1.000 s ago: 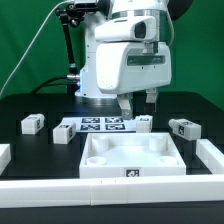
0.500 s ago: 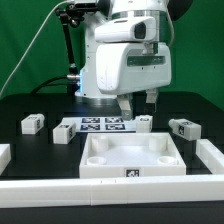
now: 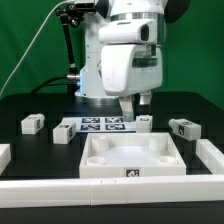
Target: Assemble one leg
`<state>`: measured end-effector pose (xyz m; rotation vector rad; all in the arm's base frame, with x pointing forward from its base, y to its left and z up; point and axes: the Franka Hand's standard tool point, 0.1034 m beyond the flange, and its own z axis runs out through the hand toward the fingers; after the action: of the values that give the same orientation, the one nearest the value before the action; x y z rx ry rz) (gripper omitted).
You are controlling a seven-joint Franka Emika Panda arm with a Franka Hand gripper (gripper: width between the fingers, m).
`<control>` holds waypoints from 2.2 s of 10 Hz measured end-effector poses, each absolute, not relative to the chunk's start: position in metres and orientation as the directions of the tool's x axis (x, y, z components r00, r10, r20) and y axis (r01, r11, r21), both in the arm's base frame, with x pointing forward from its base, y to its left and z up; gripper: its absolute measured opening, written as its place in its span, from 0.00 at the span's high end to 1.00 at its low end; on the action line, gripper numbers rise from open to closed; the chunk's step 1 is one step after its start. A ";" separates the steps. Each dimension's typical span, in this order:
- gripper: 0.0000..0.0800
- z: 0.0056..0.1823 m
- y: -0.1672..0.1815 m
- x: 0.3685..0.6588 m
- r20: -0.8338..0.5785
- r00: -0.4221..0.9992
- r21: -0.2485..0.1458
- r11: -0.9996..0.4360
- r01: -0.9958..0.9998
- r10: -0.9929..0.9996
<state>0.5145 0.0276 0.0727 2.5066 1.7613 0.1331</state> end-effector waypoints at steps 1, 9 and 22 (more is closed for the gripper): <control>0.19 0.067 0.030 0.510 -0.001 0.278 0.093 -0.276 0.957 0.961; 0.19 0.042 0.046 0.488 -0.016 0.148 0.083 -0.146 0.986 0.989; 0.92 0.011 0.045 0.470 0.008 0.160 0.067 -0.160 0.985 0.987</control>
Offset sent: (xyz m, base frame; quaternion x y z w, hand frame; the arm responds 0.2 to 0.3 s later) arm 0.0000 0.0000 0.0000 0.0000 0.0000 0.0000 1.0000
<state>0.4697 0.0450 0.0114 2.3578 2.0053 0.0770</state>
